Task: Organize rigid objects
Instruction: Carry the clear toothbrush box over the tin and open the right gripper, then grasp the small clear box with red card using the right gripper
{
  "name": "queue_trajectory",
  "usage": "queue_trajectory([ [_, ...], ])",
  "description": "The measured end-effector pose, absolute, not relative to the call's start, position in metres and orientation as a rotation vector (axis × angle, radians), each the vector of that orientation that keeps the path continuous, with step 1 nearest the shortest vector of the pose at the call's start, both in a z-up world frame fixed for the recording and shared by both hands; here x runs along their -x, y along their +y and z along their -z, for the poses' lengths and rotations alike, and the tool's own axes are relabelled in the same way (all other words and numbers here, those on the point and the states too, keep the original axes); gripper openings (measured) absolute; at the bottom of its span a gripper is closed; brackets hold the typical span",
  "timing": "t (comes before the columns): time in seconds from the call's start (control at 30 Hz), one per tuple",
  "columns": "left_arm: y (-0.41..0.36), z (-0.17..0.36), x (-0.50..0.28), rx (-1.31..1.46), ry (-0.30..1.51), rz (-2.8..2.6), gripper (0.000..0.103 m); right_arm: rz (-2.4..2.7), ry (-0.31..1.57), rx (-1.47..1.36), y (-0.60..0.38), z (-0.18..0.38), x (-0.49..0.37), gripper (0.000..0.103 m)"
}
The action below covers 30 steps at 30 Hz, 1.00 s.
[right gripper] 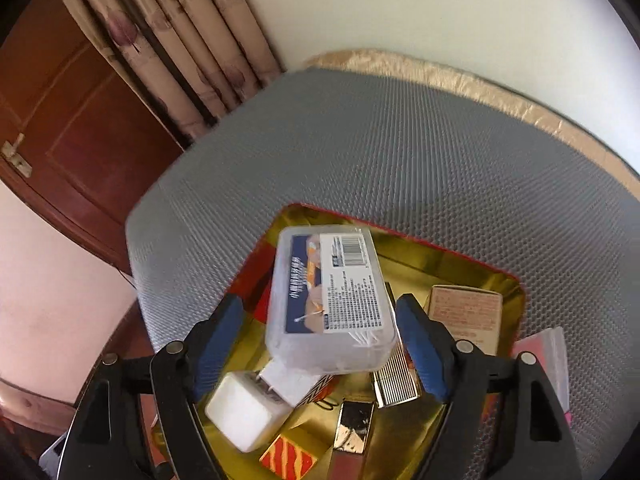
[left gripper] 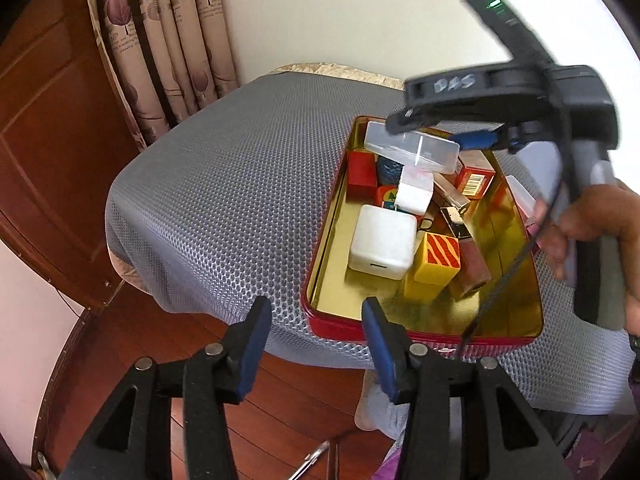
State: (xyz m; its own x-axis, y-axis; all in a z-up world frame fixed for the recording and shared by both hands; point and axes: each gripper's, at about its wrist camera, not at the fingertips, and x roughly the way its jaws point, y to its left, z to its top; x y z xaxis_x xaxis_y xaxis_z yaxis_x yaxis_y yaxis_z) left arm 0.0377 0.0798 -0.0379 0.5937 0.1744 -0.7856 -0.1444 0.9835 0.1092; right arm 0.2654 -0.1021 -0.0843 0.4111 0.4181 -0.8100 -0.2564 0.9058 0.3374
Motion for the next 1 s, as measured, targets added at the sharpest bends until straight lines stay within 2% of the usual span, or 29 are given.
queue_trajectory([
  [0.2,0.080,0.038,-0.036,-0.043,0.917,-0.199,0.049,-0.401,0.846,-0.187,-0.144,0.048,-0.195,0.077],
  [0.27,0.081,0.038,-0.036,-0.040,0.919,-0.208,0.049,-0.345,0.803,-0.168,-0.173,0.050,-0.160,0.082],
  [0.53,0.077,0.039,-0.035,-0.054,0.920,-0.221,0.049,-0.153,0.943,-0.157,-0.263,0.100,-0.111,0.082],
  [0.8,0.069,0.040,-0.034,-0.104,0.909,-0.226,0.049,-0.193,0.980,-0.149,-0.256,0.115,-0.135,0.082],
  [1.0,0.074,0.040,-0.034,-0.090,0.909,-0.224,0.054,-0.229,0.969,-0.109,-0.239,0.109,-0.162,0.082],
])
